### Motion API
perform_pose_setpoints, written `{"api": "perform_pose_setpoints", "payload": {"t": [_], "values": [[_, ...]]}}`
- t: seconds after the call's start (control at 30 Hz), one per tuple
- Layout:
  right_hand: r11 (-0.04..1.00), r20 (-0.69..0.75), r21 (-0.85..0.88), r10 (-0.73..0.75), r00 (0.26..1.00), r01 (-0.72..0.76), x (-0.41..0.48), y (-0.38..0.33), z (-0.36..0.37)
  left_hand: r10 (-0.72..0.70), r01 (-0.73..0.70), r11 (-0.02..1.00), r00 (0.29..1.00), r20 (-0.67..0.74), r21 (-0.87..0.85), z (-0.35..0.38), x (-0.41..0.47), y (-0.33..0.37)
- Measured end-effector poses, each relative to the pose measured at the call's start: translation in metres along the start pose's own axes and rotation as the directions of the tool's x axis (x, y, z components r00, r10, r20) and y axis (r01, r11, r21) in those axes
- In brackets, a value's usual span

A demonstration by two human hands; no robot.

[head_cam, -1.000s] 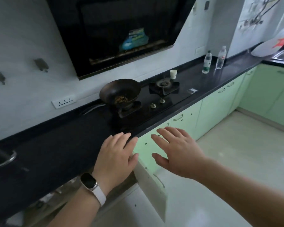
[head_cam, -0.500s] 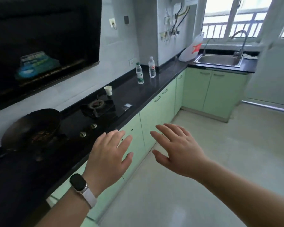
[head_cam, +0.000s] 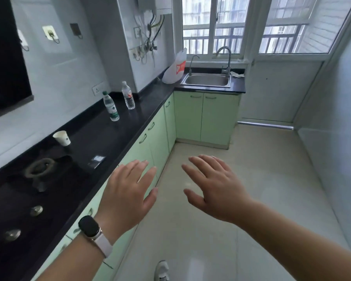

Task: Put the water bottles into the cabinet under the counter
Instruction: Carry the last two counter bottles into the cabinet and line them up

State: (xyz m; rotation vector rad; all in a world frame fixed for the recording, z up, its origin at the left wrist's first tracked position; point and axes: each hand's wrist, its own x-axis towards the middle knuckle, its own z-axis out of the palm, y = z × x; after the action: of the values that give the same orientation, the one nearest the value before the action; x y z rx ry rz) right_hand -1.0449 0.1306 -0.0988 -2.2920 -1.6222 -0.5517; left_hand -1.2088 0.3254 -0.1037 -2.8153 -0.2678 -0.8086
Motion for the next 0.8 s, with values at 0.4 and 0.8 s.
{"api": "perform_pose_setpoints", "payload": {"t": [0.4,0.8], "values": [[0.983,0.116,-0.149,0.123,0.986,-0.105,0.172,0.042,0.092,0.050,-0.050,0.983,0.999,-0.005,-0.175,0.147,0.125,-0.155],[0.984,0.136,-0.147,0.124,0.983,-0.103,0.272,0.084,0.147,0.037,-0.032,0.979,0.999,0.020,-0.202,0.208,0.198,-0.230]]}}
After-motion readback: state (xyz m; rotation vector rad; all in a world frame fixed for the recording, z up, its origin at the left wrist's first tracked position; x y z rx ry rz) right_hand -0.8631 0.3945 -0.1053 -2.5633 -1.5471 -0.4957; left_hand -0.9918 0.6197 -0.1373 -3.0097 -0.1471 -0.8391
